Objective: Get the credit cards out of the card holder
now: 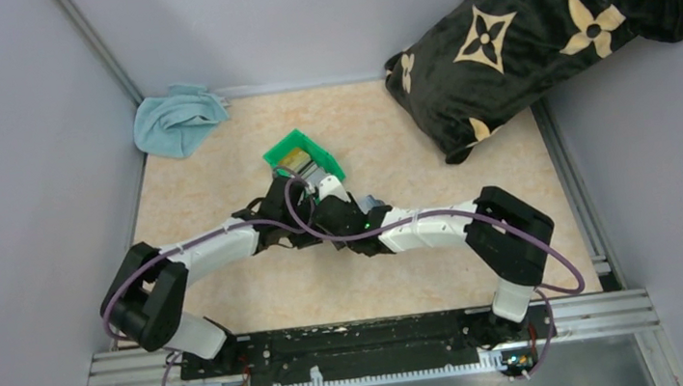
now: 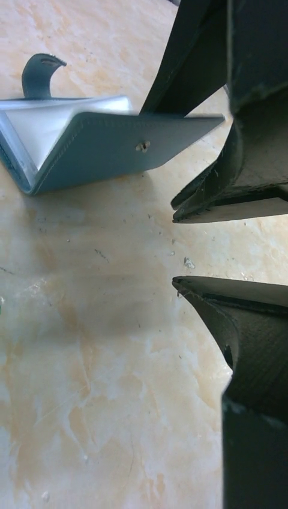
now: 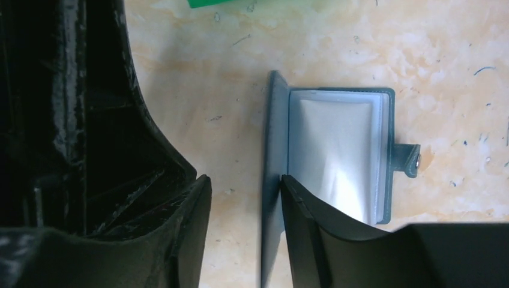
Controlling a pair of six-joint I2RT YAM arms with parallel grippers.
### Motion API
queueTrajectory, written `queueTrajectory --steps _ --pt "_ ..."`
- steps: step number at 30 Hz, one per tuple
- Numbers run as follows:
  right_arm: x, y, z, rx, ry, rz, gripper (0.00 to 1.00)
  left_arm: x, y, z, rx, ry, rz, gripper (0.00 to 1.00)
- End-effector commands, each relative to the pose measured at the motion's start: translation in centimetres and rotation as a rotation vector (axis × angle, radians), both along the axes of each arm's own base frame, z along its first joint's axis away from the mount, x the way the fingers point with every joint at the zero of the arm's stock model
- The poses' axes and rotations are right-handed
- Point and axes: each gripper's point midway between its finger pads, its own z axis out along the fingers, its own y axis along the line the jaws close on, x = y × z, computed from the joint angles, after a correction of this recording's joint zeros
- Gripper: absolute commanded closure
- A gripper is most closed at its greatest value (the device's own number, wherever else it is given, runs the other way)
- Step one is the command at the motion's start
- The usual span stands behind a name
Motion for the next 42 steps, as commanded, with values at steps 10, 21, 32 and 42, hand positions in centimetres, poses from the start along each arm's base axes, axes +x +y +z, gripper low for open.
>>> queueTrajectory --steps 10,21,32,42 --pt "-3.4 4.4 1.1 0.197 0.048 0.118 0.36 1.8 3.4 -0.8 0.058 -0.001 0.087 0.55" --pt "-4.6 4.9 1.7 0.271 0.064 0.150 0.35 4.0 3.6 2.4 -0.007 -0.056 0.119 0.54" --pt "-5.7 5.8 -2.5 0.262 0.145 0.190 0.31 5.0 4.3 4.5 -0.040 -0.084 0.147 0.52" --pt "-6.0 5.6 -3.4 0.278 0.148 0.193 0.28 3.8 3.9 2.6 -0.042 -0.019 0.124 0.53"
